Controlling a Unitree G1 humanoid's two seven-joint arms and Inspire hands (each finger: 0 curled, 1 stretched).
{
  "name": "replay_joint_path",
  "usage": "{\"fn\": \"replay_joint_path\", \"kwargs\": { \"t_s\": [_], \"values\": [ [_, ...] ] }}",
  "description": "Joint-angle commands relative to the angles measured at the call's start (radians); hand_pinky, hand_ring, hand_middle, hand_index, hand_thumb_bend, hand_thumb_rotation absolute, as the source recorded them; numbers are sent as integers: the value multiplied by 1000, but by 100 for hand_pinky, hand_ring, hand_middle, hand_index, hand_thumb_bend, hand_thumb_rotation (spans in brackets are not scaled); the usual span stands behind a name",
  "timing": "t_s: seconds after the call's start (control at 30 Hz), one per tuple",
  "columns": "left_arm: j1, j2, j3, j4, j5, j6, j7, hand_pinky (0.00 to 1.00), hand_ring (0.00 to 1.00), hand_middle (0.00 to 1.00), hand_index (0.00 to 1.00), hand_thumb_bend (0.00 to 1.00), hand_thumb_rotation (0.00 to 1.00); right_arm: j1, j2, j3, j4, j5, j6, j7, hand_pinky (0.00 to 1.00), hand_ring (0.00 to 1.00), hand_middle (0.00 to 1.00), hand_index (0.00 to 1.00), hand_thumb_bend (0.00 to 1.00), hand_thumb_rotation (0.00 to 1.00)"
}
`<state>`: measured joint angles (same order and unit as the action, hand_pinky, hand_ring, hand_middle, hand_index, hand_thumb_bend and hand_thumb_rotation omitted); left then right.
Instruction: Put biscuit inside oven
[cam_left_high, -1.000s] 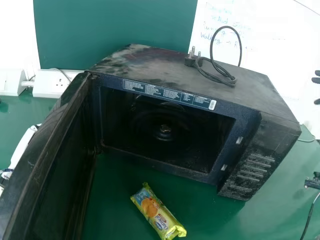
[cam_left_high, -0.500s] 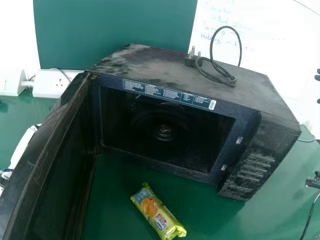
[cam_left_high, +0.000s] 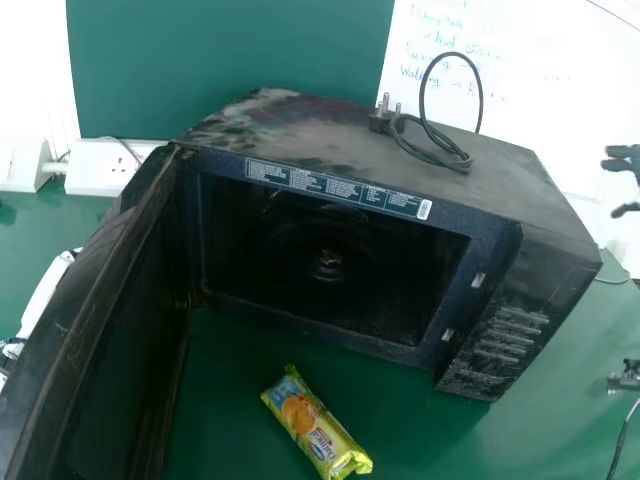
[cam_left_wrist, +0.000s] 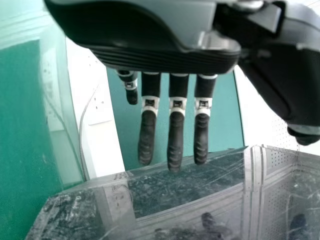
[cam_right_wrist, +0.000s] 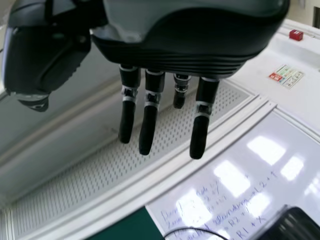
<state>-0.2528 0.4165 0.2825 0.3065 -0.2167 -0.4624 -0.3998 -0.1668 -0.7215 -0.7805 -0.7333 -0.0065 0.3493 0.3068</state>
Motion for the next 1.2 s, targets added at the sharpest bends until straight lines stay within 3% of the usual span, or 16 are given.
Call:
{"fn": "replay_joint_path", "kwargs": {
  "t_s": [0.0, 0.23, 0.37, 0.47, 0.57, 0.7, 0.77, 0.87, 1.03, 1.07, 1.17],
  "values": [
    [11, -4, 0, -13, 0, 2, 7, 34, 37, 42, 48, 51, 6, 31, -36, -15, -17, 17, -30, 43, 40, 52, 61, 64, 70, 36],
    [8, -2, 1, -5, -5, 0, 5, 33, 37, 42, 48, 51, 6, 71, -96, -10, -69, 117, 2, 178, 47, 60, 66, 68, 74, 24],
    [8, -4, 1, -9, -7, 2, 5, 32, 36, 43, 48, 51, 6, 76, -116, 18, -98, 151, 23, 213, 45, 62, 70, 69, 88, 25],
    [9, -3, 0, -12, -2, 1, 9, 32, 36, 42, 48, 51, 6, 92, -143, 36, -109, 144, 18, 245, 45, 65, 73, 72, 88, 32],
    [9, -2, 1, -5, 1, -4, 10, 31, 36, 43, 48, 51, 6, 107, -176, 45, -106, 137, -11, 290, 45, 66, 73, 75, 80, 26],
    [8, -2, 1, -4, 5, -4, 15, 32, 37, 43, 48, 51, 6, 109, -204, 66, -99, 137, -36, 328, 43, 64, 70, 74, 85, 45],
    [6, -1, 0, -1, 3, -8, 11, 33, 37, 43, 48, 51, 6, 108, -206, 92, -89, 128, -69, 332, 41, 61, 68, 73, 87, 49],
    [6, -1, 0, -2, 2, -6, 11, 33, 36, 42, 48, 51, 6, 105, -236, 122, -81, 125, -95, 366, 37, 58, 65, 72, 93, 68],
    [5, 0, -1, 2, 3, -12, 8, 34, 37, 42, 48, 51, 6, 94, -246, 168, -63, 152, -161, 414, 39, 58, 65, 76, 92, 61],
    [4, -1, -1, 2, 1, -12, 7, 34, 37, 42, 48, 51, 6, 102, -240, 180, -70, 127, -178, 405, 41, 58, 64, 77, 94, 68],
    [6, -2, -1, -3, 2, -7, 10, 34, 37, 42, 48, 51, 6, 99, -258, 215, -73, 108, -215, 418, 44, 60, 66, 79, 97, 72]
  ]
}}
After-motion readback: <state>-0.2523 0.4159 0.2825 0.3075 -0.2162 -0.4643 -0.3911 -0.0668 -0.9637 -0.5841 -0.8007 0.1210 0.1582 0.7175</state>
